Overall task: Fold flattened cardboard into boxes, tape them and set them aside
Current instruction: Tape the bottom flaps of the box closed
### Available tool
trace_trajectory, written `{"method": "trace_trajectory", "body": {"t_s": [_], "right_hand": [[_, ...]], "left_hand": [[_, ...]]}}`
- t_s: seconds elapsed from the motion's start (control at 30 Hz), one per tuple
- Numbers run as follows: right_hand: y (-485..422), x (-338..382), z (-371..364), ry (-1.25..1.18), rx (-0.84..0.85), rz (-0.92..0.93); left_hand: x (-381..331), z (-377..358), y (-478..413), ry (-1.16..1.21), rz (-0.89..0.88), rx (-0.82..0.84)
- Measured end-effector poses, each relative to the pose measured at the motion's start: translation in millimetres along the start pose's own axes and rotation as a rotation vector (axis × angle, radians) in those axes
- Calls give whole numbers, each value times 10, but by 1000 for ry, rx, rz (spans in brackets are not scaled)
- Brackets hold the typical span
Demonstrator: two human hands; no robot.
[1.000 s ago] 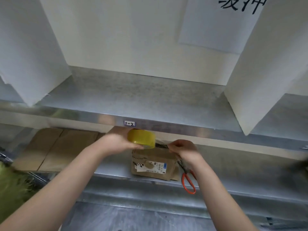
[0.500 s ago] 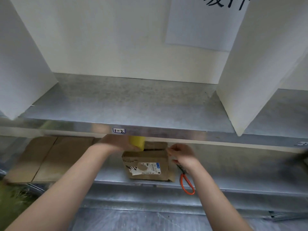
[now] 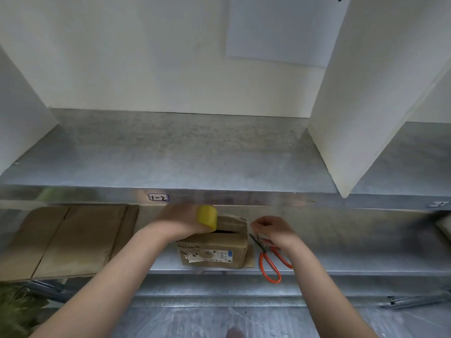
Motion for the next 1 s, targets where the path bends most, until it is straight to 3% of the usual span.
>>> {"method": "trace_trajectory", "body": {"t_s": [0.43,0.67,1.0], "right_hand": [[-107,-383,-184,-242,-5,-61],[-163,-503,-354,-521,1,-76],[-140,-509,-389,-494,-351,6]], "left_hand": [[-185,-73,-14,-136,-123,-114],[101,-57,102,207,-126,-99],[61,-89,68,176,-186,-35]]}}
Point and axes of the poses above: each hand's wrist, its own y-axis away from the middle knuckle, its own z-axis out of the back of the hand, x = y × z, the point moved 7 cm from there along -y, towards the middle knuckle
